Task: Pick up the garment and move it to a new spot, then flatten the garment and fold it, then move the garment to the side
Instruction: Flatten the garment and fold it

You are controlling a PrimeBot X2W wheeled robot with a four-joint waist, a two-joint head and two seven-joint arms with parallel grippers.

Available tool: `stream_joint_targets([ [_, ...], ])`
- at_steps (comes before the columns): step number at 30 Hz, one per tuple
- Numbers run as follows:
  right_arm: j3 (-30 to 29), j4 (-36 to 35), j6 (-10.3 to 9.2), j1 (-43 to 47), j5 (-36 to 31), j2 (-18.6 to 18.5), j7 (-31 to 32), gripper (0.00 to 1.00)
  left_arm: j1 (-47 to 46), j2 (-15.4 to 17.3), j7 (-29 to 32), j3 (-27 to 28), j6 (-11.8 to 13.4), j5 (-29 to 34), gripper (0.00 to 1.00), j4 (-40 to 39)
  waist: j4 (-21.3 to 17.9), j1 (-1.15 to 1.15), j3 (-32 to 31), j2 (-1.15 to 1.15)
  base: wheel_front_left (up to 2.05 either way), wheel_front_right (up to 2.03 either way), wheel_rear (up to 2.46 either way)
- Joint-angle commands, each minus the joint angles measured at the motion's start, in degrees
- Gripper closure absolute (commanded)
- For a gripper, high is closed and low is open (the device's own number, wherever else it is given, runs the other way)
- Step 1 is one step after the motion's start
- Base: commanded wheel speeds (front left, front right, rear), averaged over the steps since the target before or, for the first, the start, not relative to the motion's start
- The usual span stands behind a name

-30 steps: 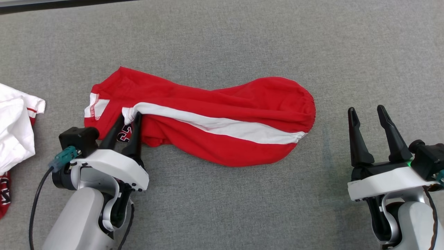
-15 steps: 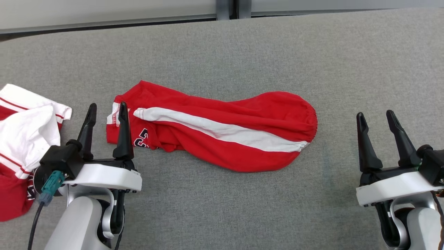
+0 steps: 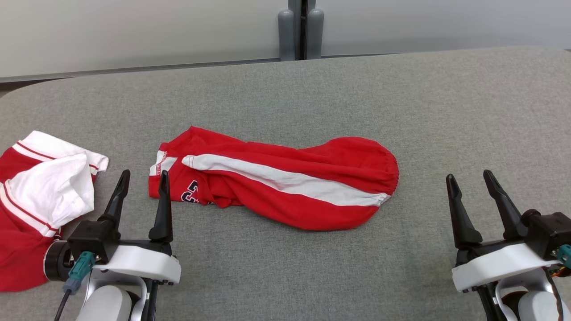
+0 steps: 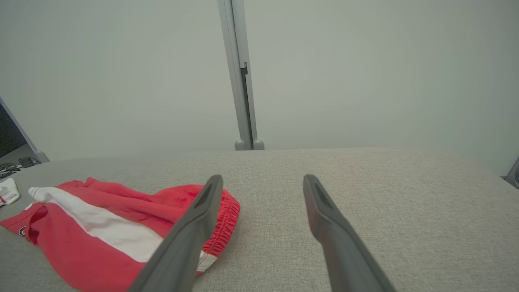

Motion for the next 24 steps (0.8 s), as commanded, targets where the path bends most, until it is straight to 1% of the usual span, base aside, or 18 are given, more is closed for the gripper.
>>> stream_joint_targets([
  [1,0.1,-0.5,0.00,0.6,-0.3,0.0,0.3,0.00,0.3,0.2,0.0,0.0,-0.2,-0.1,0.00,0.2,0.0,0.00,-0.1,0.00,0.00,0.00,0.00],
  [15,-0.3,-0.9,0.00,1.0,0.3,0.0,0.7,0.00,-0.5,-0.2,0.4,-1.3,-0.4,-0.7,0.00,1.9,0.4,0.00,-0.7,0.00,0.00,0.00,0.00],
  [21,-0.1,-1.3,0.00,-0.5,0.4,0.1,0.7,0.00,-6.0,-0.8,4.0,-3.5,-2.8,-1.1,0.00,4.0,0.6,0.00,1.5,0.00,0.00,0.00,0.00],
  [22,-0.1,-1.3,0.00,-0.5,0.4,0.1,0.7,0.00,-6.0,-0.8,4.0,-3.5,-2.8,-1.1,0.00,4.0,0.6,0.00,1.5,0.00,0.00,0.00,0.00],
  [24,0.3,-1.2,0.00,-1.1,0.5,0.2,0.6,0.00,-8.8,-1.2,5.8,-4.2,-4.0,-1.7,0.00,6.0,0.3,0.00,2.4,0.00,0.00,0.00,0.00],
])
